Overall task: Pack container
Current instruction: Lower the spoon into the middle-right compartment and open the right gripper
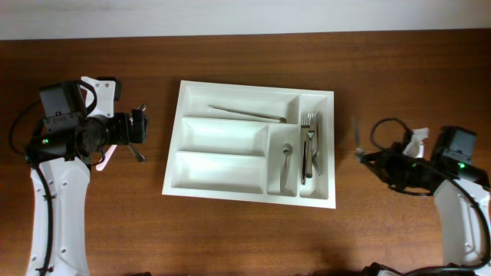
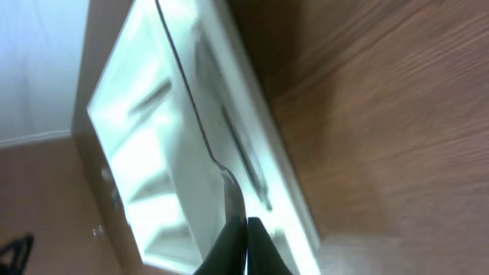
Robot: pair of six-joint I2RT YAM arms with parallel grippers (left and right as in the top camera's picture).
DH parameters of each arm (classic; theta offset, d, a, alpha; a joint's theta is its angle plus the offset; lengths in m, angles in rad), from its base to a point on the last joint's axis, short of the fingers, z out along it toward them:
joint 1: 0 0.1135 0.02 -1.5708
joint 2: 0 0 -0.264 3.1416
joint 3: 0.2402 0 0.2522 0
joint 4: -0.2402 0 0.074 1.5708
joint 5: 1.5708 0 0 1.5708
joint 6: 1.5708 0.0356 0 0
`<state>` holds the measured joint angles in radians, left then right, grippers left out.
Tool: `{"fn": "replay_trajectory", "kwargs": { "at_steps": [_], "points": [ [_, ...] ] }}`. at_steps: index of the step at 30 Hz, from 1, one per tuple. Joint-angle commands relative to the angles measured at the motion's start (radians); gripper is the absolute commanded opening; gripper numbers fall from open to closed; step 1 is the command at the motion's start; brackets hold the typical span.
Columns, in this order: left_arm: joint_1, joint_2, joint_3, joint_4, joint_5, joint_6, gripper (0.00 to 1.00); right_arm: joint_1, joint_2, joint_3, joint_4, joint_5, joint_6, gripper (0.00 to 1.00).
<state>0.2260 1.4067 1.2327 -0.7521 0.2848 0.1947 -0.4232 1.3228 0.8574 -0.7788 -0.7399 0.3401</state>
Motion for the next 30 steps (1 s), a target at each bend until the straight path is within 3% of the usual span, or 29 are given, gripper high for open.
{"fn": "replay_trajectory", "kwargs": {
  "at_steps": [1,16,30],
  "points": [
    [0.002,0.003,0.015,0.003,0.015,0.016,0.99,0.089,-0.014,0.003,-0.002,-0.02,-0.006,0.04],
    [0.002,0.003,0.015,0.002,0.015,0.016,0.99,0.429,-0.008,0.003,0.185,0.178,0.341,0.04],
    [0.002,0.003,0.015,0.002,0.015,0.016,0.99,0.632,-0.007,0.002,0.177,0.45,0.4,0.04]
  ]
}}
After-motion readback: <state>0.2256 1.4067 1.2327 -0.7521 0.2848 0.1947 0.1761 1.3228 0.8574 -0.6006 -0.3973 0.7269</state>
